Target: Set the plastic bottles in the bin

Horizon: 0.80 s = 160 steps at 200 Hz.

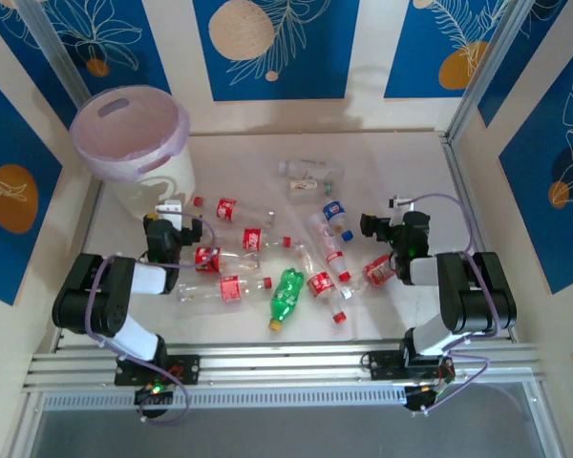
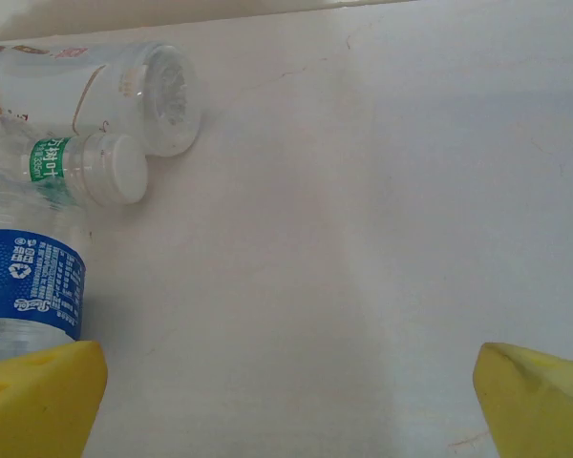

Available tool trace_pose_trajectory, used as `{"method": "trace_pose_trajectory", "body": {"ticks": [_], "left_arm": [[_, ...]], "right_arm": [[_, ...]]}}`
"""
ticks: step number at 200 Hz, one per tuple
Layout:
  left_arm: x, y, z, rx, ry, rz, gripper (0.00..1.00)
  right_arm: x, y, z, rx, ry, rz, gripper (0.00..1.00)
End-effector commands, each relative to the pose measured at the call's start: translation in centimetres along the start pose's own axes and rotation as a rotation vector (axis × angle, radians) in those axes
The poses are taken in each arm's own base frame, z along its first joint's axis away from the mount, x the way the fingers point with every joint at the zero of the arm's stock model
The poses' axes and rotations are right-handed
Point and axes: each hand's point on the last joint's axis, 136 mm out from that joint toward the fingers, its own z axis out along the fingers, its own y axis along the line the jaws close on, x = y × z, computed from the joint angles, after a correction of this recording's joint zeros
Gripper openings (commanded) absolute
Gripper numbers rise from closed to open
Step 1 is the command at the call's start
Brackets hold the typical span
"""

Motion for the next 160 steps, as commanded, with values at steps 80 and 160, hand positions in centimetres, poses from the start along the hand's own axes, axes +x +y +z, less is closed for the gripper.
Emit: {"method": "trace_pose_trajectory", "body": {"ticks": [80,160], "left_arm": [[0.06,0.34,0.05,-0.007,-0.006,-0.013,1.00],[-0.13,0.19,-0.03,0.018,-0.011,-0.015,1.00]], "right_arm": [[-1.42,0.17,0.17,-0.014,-0.039,0.008,0.99],[-1.61,0.01,0.17,-0.011,-0.034,0.019,0.99]]}}
